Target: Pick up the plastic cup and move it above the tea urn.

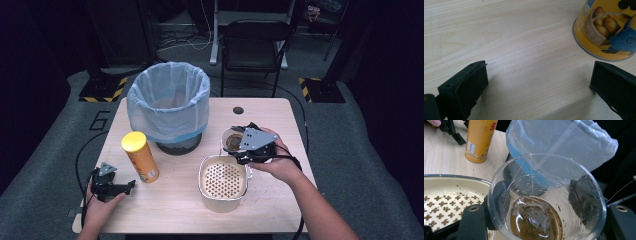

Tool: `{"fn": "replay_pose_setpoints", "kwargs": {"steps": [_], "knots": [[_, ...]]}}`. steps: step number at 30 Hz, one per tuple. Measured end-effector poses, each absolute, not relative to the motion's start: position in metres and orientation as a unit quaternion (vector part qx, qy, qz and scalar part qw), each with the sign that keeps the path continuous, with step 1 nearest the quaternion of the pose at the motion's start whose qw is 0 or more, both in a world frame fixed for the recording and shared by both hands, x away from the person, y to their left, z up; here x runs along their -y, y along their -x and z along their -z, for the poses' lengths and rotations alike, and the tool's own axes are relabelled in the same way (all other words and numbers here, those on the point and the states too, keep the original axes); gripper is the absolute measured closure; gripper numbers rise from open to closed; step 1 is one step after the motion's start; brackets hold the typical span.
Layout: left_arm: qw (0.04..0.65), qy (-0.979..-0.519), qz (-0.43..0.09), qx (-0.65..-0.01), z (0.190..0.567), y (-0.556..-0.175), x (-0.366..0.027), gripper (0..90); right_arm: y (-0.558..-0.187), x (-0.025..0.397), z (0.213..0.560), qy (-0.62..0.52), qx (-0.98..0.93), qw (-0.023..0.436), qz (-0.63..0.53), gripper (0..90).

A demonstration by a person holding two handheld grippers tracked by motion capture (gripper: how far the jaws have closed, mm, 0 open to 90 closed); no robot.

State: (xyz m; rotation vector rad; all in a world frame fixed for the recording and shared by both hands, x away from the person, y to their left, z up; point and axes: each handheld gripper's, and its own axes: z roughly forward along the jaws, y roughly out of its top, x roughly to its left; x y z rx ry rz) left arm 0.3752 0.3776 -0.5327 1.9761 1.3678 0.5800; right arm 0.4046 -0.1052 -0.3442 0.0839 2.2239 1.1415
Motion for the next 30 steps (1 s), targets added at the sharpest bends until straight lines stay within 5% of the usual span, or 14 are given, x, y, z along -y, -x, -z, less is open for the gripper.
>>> {"fn": "replay_pose_setpoints", "kwargs": {"steps": [30], "knots": [[0.328,-0.755,-0.222,-0.522,0.533,-0.375,-0.378,1.1,-0.414,0.097,0.368,0.045,-0.828,0.340,-0.444,34.2]]}}
